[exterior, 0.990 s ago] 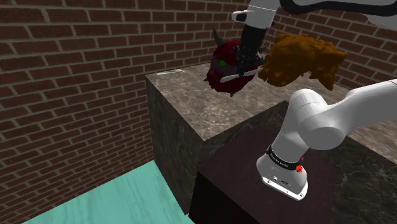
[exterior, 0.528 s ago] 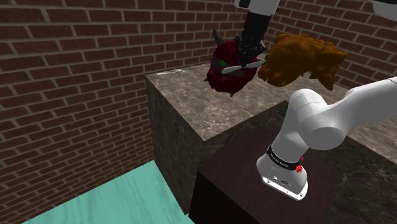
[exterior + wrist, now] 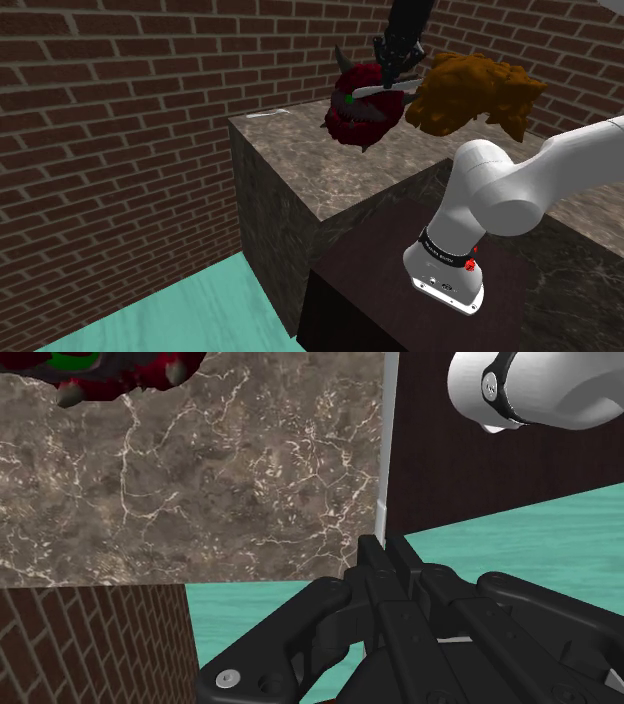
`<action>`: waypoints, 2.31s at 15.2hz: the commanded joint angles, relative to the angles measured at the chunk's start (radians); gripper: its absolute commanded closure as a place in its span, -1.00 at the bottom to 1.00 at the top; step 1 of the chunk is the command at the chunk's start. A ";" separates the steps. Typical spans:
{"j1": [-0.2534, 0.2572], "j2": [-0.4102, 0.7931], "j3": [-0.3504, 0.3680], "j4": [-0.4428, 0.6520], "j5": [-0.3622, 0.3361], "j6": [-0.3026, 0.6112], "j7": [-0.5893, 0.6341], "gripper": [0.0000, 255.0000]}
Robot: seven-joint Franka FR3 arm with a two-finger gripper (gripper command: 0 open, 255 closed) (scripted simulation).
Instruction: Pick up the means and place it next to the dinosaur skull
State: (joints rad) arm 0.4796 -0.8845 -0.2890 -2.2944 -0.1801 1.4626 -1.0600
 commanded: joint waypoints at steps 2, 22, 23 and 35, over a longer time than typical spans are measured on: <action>0.004 0.015 0.007 0.051 0.007 -0.037 0.000 1.00; -0.018 -0.041 -0.019 0.255 -0.038 -0.288 -0.087 1.00; -0.024 -0.064 -0.027 0.252 -0.051 -0.305 -0.101 1.00; -0.080 -0.281 -0.132 0.299 -0.247 -0.526 -0.316 1.00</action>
State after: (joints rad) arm 0.4031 -1.1521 -0.4158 -2.0028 -0.4112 0.9559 -1.3586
